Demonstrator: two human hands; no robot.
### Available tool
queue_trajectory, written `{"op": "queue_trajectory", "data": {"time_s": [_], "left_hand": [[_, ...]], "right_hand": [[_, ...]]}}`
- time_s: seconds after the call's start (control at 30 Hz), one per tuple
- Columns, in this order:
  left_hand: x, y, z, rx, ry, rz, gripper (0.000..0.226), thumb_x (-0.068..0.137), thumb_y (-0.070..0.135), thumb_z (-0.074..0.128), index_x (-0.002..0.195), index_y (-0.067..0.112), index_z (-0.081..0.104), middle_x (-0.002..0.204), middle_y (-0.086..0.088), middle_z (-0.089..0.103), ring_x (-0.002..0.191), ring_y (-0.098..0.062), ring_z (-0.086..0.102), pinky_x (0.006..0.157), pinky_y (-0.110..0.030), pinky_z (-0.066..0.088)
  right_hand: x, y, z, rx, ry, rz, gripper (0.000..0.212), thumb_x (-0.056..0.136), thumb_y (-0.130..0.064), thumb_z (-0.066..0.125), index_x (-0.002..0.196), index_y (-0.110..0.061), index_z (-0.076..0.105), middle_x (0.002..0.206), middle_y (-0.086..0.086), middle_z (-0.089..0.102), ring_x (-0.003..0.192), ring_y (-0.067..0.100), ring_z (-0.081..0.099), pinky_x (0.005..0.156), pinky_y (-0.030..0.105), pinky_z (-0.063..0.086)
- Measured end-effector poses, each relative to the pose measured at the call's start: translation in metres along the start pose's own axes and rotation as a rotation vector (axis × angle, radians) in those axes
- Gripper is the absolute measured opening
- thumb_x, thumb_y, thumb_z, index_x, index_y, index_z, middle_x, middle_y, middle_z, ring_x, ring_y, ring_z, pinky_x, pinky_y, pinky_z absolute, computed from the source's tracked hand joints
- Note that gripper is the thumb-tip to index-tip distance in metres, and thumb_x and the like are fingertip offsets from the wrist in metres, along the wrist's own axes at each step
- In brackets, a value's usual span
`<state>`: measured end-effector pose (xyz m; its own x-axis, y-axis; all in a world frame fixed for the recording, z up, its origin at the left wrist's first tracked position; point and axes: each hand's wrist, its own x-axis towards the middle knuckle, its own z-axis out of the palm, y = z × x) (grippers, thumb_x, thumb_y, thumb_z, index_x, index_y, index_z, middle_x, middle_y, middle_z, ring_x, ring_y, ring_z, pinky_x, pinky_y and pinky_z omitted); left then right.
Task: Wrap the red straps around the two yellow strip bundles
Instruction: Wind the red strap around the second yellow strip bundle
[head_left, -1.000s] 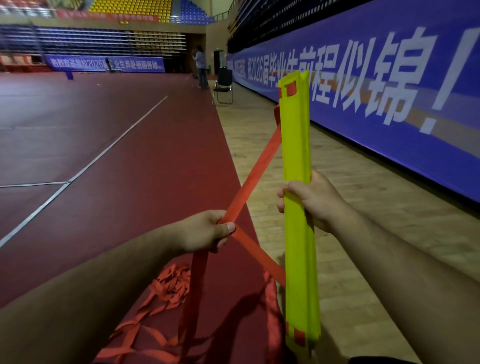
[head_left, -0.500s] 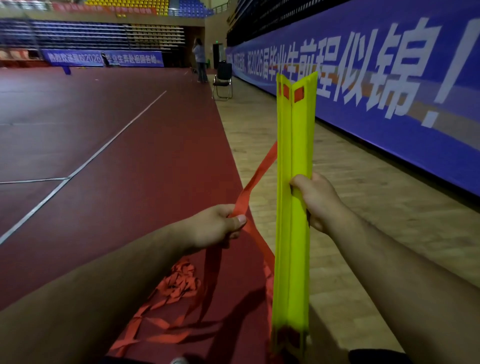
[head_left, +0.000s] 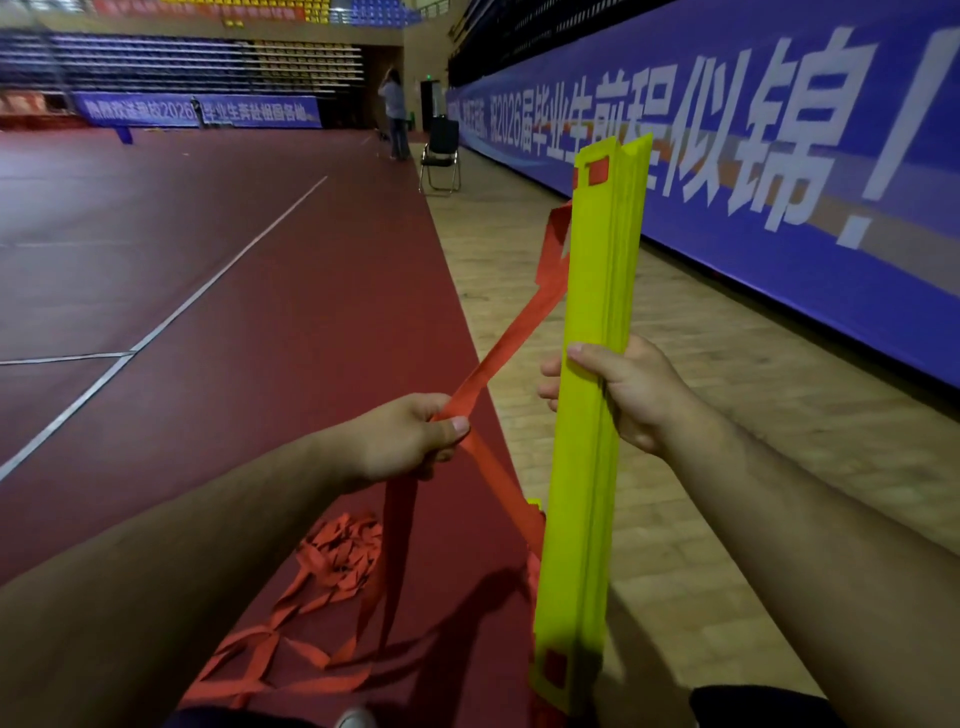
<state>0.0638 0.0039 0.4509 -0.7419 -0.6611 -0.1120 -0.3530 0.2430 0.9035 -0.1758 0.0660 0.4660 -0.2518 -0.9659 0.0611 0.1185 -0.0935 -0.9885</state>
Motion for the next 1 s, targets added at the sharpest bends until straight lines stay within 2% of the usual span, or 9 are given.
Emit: {"op": "queue_trajectory", "data": {"time_s": [0.2, 0.37, 0.43, 0.5, 0.57, 0.67, 0.83, 0.93, 1.0], "left_hand": [[-0.001, 0.001, -0.002, 0.028, -0.015, -0.012, 0.022, 0.106, 0.019, 0.043, 0.084, 0.016, 0.046, 0.068, 0.002, 0.041, 0.059, -0.011, 0.037, 0.061, -0.026, 0.039], [0.000, -0.001, -0.003, 0.061, -0.018, -0.006, 0.020, 0.106, 0.019, 0.044, 0.087, 0.014, 0.049, 0.070, 0.000, 0.044, 0.060, -0.011, 0.040, 0.062, -0.025, 0.041], [0.000, -0.002, -0.004, 0.066, -0.022, -0.009, 0.020, 0.106, 0.019, 0.044, 0.087, 0.015, 0.049, 0.069, 0.000, 0.044, 0.060, -0.011, 0.040, 0.062, -0.025, 0.041], [0.000, -0.002, -0.005, 0.067, -0.022, -0.014, 0.020, 0.106, 0.020, 0.045, 0.087, 0.015, 0.049, 0.069, 0.001, 0.044, 0.060, -0.010, 0.040, 0.063, -0.026, 0.042], [0.001, -0.002, -0.006, 0.069, -0.027, -0.019, 0.020, 0.106, 0.021, 0.045, 0.087, 0.015, 0.049, 0.068, 0.003, 0.045, 0.061, -0.011, 0.041, 0.065, -0.028, 0.042], [0.001, -0.003, -0.008, 0.071, -0.016, -0.028, 0.021, 0.105, 0.022, 0.046, 0.085, 0.016, 0.049, 0.068, 0.003, 0.046, 0.062, -0.011, 0.041, 0.066, -0.029, 0.042], [0.002, -0.007, -0.008, 0.070, -0.024, -0.045, 0.022, 0.104, 0.021, 0.047, 0.083, 0.016, 0.049, 0.067, 0.004, 0.047, 0.065, -0.014, 0.042, 0.068, -0.032, 0.043], [0.003, -0.007, -0.010, 0.061, -0.026, -0.047, 0.024, 0.104, 0.021, 0.048, 0.081, 0.018, 0.049, 0.067, 0.005, 0.047, 0.065, -0.013, 0.043, 0.068, -0.031, 0.043], [0.003, -0.006, -0.010, 0.056, -0.032, -0.046, 0.025, 0.105, 0.021, 0.047, 0.080, 0.018, 0.049, 0.067, 0.005, 0.047, 0.062, -0.011, 0.043, 0.066, -0.028, 0.043]], "right_hand": [[0.000, 0.000, 0.001, 0.101, -0.030, 0.058, 0.032, 0.087, -0.032, 0.072, 0.102, -0.010, 0.056, 0.082, 0.010, 0.057, 0.065, 0.022, 0.062, 0.073, 0.050, 0.061], [0.001, 0.001, -0.006, 0.026, -0.129, 0.020, 0.030, 0.073, -0.009, 0.081, 0.094, -0.011, 0.060, 0.072, 0.005, 0.060, 0.070, 0.025, 0.059, 0.068, 0.041, 0.056], [-0.001, 0.000, -0.007, 0.026, -0.133, 0.010, 0.031, 0.076, -0.006, 0.079, 0.098, -0.011, 0.059, 0.080, 0.008, 0.066, 0.076, 0.029, 0.068, 0.062, 0.039, 0.059], [-0.002, 0.001, -0.006, 0.046, -0.152, 0.016, 0.029, 0.084, -0.002, 0.070, 0.107, -0.009, 0.055, 0.097, 0.017, 0.071, 0.082, 0.032, 0.074, 0.066, 0.042, 0.061], [-0.002, 0.003, -0.006, 0.086, -0.168, 0.038, 0.036, 0.079, 0.000, 0.065, 0.111, -0.008, 0.052, 0.098, 0.019, 0.071, 0.082, 0.034, 0.074, 0.072, 0.047, 0.061], [-0.001, 0.005, -0.007, 0.139, -0.187, 0.067, 0.045, 0.071, -0.006, 0.060, 0.116, -0.009, 0.051, 0.089, 0.015, 0.065, 0.076, 0.031, 0.068, 0.077, 0.053, 0.060], [0.001, 0.001, -0.003, 0.186, -0.161, 0.104, 0.037, 0.071, -0.018, 0.062, 0.104, -0.006, 0.053, 0.081, 0.015, 0.057, 0.068, 0.028, 0.060, 0.070, 0.046, 0.057], [0.005, -0.002, -0.007, 0.335, -0.242, 0.137, 0.049, 0.064, -0.034, 0.074, 0.105, -0.009, 0.061, 0.084, 0.013, 0.058, 0.074, 0.030, 0.059, 0.076, 0.044, 0.052], [0.004, -0.002, -0.007, 0.395, -0.270, 0.107, 0.038, 0.076, -0.040, 0.067, 0.101, -0.012, 0.068, 0.083, 0.008, 0.061, 0.074, 0.024, 0.061, 0.075, 0.041, 0.053]]}}
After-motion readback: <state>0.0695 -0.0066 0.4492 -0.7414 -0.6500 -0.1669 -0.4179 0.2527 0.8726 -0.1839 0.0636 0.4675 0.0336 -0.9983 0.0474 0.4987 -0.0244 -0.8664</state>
